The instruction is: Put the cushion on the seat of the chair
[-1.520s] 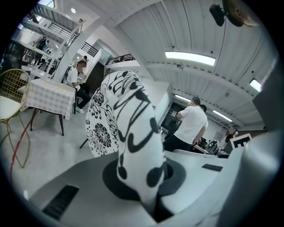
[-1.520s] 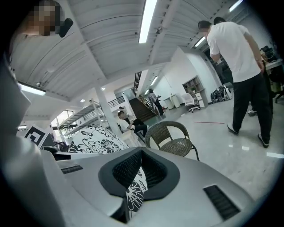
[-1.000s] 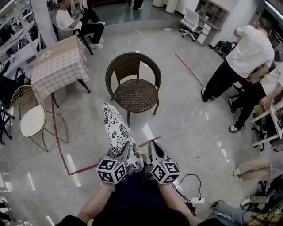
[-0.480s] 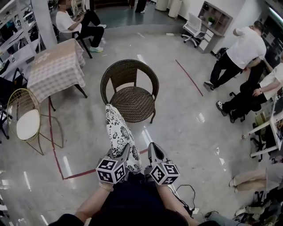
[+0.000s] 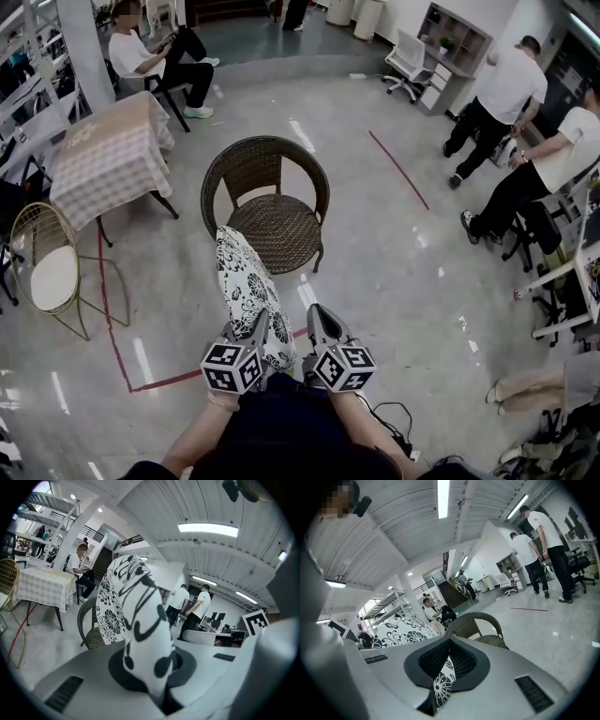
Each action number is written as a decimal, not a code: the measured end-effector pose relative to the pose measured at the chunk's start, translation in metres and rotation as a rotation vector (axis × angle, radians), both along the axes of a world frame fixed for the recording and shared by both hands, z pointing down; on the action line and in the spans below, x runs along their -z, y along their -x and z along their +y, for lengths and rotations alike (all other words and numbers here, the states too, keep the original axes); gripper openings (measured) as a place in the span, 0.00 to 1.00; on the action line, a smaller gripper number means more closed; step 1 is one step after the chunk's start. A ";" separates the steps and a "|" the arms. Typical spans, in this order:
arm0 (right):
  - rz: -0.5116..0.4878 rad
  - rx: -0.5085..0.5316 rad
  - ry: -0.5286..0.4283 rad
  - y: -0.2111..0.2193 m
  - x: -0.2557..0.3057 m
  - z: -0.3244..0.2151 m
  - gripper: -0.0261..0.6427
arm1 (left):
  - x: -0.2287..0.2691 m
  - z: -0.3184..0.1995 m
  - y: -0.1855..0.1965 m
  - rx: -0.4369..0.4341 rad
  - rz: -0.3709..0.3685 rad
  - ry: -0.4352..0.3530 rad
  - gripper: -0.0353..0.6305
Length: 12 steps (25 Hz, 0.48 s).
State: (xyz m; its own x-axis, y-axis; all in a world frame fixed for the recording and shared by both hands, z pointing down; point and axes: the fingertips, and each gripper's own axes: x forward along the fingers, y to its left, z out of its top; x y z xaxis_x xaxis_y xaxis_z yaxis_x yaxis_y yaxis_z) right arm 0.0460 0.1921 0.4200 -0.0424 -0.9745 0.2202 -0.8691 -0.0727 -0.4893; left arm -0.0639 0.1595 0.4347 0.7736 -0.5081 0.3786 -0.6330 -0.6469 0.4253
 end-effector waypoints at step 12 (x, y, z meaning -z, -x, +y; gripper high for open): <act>-0.019 -0.005 0.021 -0.025 -0.015 0.013 0.08 | -0.013 0.009 -0.020 0.016 -0.007 0.008 0.09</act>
State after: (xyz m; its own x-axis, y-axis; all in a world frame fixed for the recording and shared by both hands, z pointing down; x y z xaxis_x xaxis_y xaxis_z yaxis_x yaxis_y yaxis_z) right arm 0.0707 0.2053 0.4346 -0.0418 -0.9700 0.2394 -0.8590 -0.0875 -0.5044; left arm -0.0440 0.1685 0.4474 0.7626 -0.5174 0.3881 -0.6463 -0.6329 0.4262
